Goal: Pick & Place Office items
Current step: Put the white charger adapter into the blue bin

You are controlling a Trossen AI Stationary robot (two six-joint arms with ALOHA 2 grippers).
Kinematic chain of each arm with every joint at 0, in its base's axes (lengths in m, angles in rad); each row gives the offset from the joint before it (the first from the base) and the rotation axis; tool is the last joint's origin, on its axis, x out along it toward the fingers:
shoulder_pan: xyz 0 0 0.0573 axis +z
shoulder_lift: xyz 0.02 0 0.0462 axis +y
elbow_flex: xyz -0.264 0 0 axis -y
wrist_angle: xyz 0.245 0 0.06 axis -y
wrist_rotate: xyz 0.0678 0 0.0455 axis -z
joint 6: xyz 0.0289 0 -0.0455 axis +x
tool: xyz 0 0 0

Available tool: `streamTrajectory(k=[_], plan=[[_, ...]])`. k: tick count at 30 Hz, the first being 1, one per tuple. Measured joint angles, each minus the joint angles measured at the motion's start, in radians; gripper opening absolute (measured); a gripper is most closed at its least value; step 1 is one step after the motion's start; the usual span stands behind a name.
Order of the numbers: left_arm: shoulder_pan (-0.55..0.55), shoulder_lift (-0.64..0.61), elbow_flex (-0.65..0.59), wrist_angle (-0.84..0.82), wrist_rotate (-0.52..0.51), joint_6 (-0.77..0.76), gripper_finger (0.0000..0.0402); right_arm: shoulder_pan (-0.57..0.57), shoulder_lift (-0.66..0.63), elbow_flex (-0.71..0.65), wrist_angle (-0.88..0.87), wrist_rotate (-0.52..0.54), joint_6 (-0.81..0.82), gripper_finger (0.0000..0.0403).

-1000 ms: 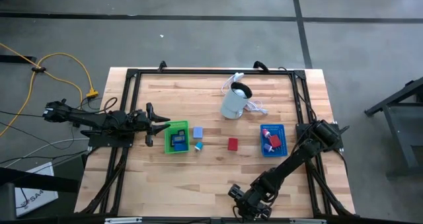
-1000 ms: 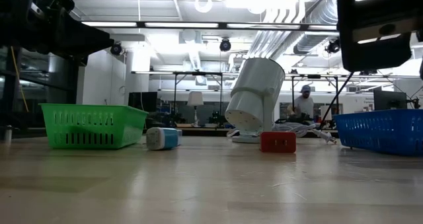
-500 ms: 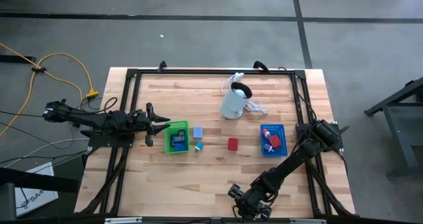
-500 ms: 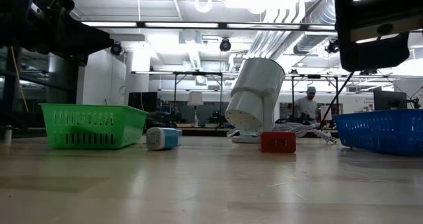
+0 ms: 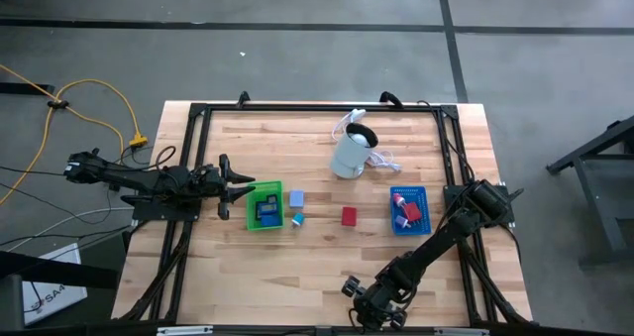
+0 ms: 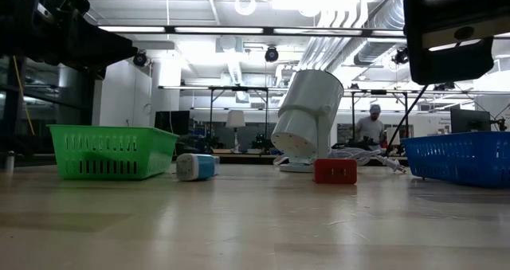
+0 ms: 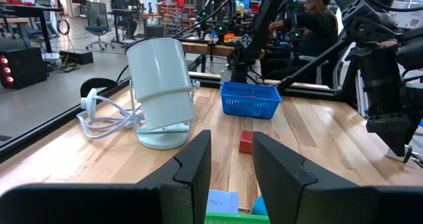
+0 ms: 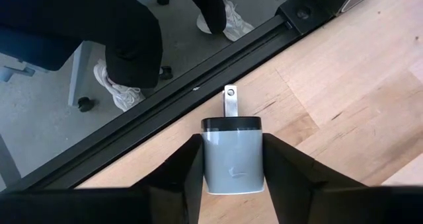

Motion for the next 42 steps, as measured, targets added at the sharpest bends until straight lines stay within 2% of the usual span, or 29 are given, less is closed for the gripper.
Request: streamTrajectory(k=[13, 17, 25, 33, 42], plan=[[0.0, 0.0, 0.0, 0.0, 0.0, 0.0, 0.0103, -0.017, -0.037, 0.0, -0.009, -0.018, 0.0, 0.0121], [0.0, 0.0, 0.0, 0.0, 0.0, 0.0, 0.0103, -0.032, -0.093, 0.0, -0.015, 0.013, -0.004, 0.0119], [0.0, 0.0, 0.0, 0.0, 0.0, 0.0, 0.0103, -0.038, -0.198, 0.0, -0.025, 0.141, -0.025, 0.0121], [0.0, 0.0, 0.0, 0.0, 0.0, 0.0, 0.0103, -0.048, -0.211, 0.0, -0.06, 0.17, 0.022, 0.0122], [0.0, 0.0, 0.0, 0.0, 0.0, 0.0, 0.0103, -0.13, -0.246, -0.001, -0.136, 0.268, 0.049, 0.0121]])
